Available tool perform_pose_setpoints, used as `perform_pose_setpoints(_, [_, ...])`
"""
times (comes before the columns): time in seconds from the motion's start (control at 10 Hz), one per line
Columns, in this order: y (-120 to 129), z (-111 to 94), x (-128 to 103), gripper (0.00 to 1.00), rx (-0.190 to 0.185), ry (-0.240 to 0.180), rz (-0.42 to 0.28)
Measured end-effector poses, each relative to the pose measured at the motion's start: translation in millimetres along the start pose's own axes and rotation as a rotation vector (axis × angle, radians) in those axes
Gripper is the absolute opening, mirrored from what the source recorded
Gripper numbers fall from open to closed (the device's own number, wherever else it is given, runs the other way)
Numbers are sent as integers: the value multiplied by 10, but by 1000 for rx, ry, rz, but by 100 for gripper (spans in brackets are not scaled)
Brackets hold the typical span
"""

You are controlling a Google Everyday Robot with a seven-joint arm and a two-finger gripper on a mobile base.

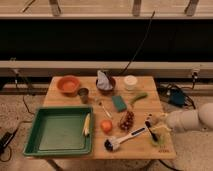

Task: Place eraser in plastic cup

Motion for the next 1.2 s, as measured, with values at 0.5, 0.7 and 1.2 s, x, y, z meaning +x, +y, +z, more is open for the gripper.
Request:
perform_pose_setpoints(0.5, [-136,14,204,77,23,6,13])
perform_pose_setpoints(0.7, [-188,-19,278,80,34,4,23])
perform_pose_setpoints(1.2, [-128,-3,264,80,13,-14,24])
